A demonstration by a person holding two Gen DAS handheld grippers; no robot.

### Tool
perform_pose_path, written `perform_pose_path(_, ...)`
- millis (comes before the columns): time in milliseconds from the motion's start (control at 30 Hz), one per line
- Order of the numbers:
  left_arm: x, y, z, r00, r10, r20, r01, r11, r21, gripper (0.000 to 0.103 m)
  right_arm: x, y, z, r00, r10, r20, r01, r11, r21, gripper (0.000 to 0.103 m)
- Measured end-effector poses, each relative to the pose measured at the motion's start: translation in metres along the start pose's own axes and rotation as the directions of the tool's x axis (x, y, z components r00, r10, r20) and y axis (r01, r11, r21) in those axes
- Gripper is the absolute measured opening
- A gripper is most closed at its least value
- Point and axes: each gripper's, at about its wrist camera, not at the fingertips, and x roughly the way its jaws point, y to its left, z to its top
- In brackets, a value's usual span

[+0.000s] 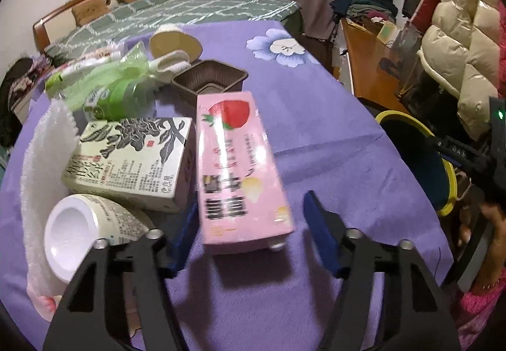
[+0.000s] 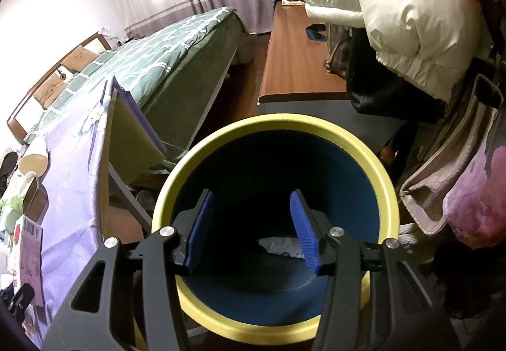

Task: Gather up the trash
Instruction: 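Grasp the pink strawberry milk carton with the left gripper, then move the carton over the yellow bin and open the left gripper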

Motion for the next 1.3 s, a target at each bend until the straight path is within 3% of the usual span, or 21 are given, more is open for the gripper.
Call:
perform_pose_path(267,0.001,-0.003,0.004,1.0,-0.014,0.018,0.014,1.0,-0.001,0.051,-0.003,-0.007,-0.002,1.0,0.008,0.007,-0.008,1.0,0.017,0.049)
perform_pose_path(1000,-0.034,-0.059,0.041,0.978,-0.138,0.157,0.119,0.985,0.126,0.05,-0.027,-0.038,-0.003,0.998,0.032,0.061,-0.037,0.996,0.077,0.049)
perform_pose_path(1300,-0.024,-0.129,0.056,0.956,-0.279,0.093,0.249,0.935,0.252,0.05,-0.042,-0.06,-0.001,0.995,-0.029,0.098,0.02,0.995,0.098,0.049)
